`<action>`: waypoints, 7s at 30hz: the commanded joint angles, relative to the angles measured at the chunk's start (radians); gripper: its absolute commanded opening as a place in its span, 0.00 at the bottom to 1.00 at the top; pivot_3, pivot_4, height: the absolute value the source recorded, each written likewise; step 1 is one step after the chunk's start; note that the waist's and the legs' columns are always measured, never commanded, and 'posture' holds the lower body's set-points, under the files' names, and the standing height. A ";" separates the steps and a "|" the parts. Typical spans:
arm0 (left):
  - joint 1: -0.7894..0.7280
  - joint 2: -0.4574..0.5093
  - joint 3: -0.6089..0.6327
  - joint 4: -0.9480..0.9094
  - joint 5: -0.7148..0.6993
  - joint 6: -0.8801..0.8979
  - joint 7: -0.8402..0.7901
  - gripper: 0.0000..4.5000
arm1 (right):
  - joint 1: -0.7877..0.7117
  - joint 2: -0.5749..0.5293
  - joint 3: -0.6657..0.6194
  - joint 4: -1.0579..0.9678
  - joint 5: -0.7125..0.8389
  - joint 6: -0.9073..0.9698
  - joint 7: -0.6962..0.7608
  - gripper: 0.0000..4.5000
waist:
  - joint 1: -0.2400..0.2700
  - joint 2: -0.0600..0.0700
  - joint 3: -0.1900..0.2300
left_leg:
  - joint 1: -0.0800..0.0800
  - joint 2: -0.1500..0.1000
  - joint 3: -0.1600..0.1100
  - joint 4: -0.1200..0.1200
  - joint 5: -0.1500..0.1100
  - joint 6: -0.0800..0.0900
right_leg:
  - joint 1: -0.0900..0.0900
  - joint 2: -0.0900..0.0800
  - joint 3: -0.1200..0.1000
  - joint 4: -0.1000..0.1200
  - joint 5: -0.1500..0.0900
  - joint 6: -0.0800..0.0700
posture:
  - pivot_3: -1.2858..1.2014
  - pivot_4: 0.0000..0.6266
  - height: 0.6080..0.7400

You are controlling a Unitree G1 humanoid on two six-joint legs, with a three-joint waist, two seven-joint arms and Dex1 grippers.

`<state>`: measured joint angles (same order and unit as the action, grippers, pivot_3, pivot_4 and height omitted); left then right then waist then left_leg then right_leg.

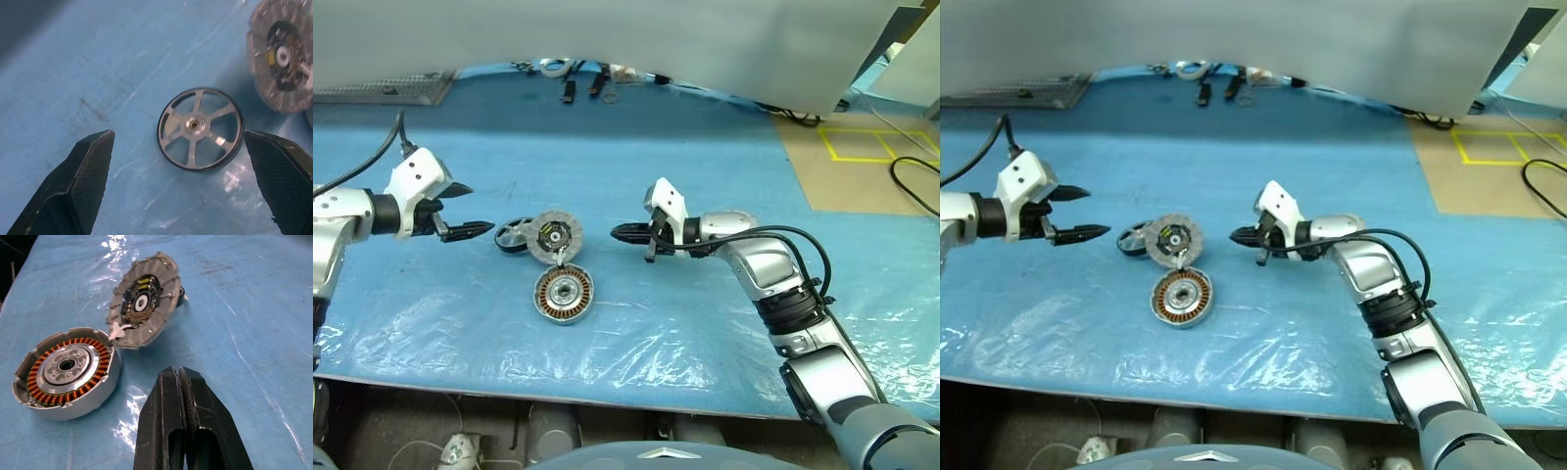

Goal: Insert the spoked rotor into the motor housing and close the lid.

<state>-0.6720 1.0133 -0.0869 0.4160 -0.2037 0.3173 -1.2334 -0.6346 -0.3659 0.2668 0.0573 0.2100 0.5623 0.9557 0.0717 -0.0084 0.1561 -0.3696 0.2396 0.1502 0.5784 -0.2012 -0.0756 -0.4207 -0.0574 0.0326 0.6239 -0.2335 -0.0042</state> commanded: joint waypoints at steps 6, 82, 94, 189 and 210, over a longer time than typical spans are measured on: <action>-0.424 -0.180 -0.185 0.576 0.255 -0.273 -0.152 0.99 | 0.062 -0.008 -0.013 -0.111 0.013 0.023 -0.047 0.01 | 0.018 -0.001 0.000 | -0.001 -0.001 0.000 0.001 -0.002 -0.003 | 0.001 -0.001 0.000 0.000 0.000 0.000 | 0.52 0.24 1.00; -0.410 -0.333 -0.157 0.773 0.432 -0.442 -0.235 0.79 | 0.284 -0.092 0.038 -0.335 -0.026 0.087 -0.182 0.00 | 0.029 -0.002 0.001 | -0.001 0.000 -0.002 0.001 -0.002 -0.004 | 0.002 -0.002 -0.001 -0.001 0.000 0.000 | 0.52 0.24 1.00; -0.396 -0.357 -0.161 0.781 0.446 -0.435 -0.172 0.79 | 0.279 -0.094 0.040 -0.347 -0.026 0.105 -0.180 0.00 | 0.029 -0.002 0.001 | -0.001 0.000 -0.002 0.001 -0.002 -0.004 | 0.002 -0.002 -0.001 -0.001 0.000 0.000 | 0.52 0.24 1.00; -0.061 0.012 -0.281 -0.602 0.096 0.019 -0.218 0.99 | 0.277 -0.194 0.031 -0.255 -0.017 -0.105 0.020 0.00 | -0.002 -0.001 0.002 | 0.000 0.000 -0.001 -0.001 -0.003 -0.004 | 0.002 -0.001 -0.001 -0.001 -0.001 0.000 | 0.52 0.24 1.00; -0.160 -0.092 -0.349 -0.325 0.170 -0.463 -0.381 0.99 | 0.310 -0.197 0.054 -0.271 -0.062 -0.100 -0.014 0.00 | 0.014 -0.001 0.002 | 0.001 0.000 -0.001 0.002 -0.003 -0.004 | 0.002 -0.001 -0.001 0.001 -0.001 0.000 | 0.52 0.24 1.00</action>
<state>-0.8148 0.9044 -0.4315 0.0926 -0.0335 -0.1276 -1.6090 -0.3278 -0.5589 0.3266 -0.1718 0.1497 0.4662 0.9485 0.0854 -0.0093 0.1578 -0.3687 0.2398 0.1493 0.5799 -0.2038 -0.0798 -0.4185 -0.0584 0.0318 0.6244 -0.2344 -0.0040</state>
